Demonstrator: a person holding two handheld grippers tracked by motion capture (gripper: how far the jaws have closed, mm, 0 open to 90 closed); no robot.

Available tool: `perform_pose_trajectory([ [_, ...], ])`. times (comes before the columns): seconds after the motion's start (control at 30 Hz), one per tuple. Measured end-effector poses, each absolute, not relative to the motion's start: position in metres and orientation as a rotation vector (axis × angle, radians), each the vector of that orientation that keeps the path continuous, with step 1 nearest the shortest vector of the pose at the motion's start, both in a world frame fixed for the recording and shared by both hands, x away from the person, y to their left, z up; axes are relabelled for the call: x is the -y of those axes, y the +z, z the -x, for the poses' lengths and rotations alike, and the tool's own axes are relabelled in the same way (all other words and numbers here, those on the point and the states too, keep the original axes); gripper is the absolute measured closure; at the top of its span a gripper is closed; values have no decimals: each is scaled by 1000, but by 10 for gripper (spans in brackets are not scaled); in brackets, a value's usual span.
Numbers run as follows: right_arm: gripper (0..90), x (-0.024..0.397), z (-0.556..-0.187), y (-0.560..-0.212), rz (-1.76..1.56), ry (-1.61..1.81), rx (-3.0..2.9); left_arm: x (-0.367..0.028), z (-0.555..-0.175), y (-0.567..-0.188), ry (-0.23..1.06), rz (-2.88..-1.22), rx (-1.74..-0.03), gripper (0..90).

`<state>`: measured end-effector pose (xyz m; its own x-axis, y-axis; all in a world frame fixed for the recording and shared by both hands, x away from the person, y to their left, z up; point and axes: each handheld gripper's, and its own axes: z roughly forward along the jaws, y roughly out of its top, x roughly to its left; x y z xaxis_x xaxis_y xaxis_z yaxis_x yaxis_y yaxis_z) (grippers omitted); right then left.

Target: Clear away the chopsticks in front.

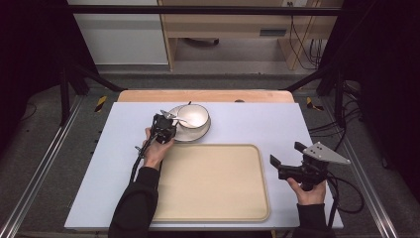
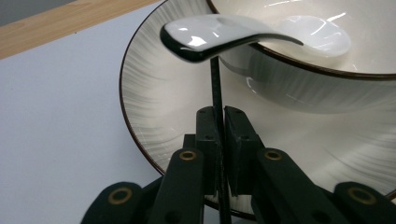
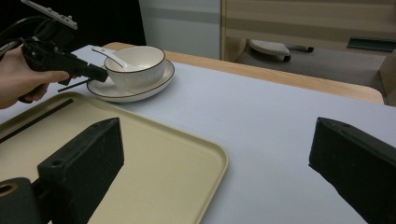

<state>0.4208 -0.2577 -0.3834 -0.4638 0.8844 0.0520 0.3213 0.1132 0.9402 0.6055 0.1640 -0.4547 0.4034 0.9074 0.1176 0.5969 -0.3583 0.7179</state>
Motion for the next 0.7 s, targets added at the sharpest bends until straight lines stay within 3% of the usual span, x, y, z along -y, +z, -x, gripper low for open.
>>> perform_pose_trajectory([
  [0.7,32,257,-420,-383,-1164,1349,-1855,-183,-594,-437,702,-1996,-1316,854],
])
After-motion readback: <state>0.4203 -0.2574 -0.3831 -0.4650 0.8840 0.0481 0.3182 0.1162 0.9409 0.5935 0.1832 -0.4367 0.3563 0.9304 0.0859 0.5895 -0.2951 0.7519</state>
